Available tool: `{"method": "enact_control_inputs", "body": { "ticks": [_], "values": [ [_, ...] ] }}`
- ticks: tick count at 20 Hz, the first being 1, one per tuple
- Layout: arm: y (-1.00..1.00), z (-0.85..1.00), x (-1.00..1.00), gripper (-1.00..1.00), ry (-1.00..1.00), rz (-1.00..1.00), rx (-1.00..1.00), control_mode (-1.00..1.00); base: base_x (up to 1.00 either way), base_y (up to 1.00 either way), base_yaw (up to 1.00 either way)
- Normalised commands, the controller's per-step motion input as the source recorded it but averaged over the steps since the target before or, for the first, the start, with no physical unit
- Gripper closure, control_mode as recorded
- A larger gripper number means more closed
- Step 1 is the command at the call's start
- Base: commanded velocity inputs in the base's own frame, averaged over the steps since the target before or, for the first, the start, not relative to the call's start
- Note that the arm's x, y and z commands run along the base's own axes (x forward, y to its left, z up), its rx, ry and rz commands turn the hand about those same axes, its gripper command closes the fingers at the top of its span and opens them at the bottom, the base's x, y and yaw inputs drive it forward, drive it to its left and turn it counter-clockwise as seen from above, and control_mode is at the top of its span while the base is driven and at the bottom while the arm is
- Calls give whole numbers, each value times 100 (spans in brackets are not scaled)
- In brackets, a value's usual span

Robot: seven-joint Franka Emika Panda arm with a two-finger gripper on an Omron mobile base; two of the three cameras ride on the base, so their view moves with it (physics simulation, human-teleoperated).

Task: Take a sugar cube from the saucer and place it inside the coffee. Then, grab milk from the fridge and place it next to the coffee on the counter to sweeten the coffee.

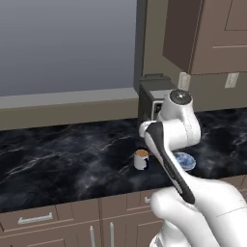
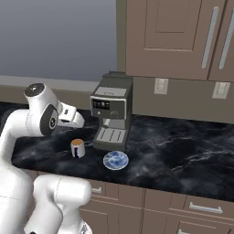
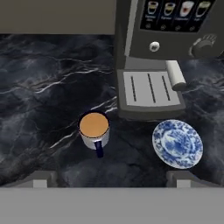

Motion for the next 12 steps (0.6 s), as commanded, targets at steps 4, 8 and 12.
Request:
{"method": "enact_control_inputs", "body": {
  "ticks": [4,8,12],
  "values": [
    [-47,17,-89,-100,-7,4,5,-100,0,0,0],
    [-4,0,-8,-100,0,0,0,-100,0,0,0],
    [11,0,-17,-100,0,9,0,-100,0,0,0]
  ]
}}
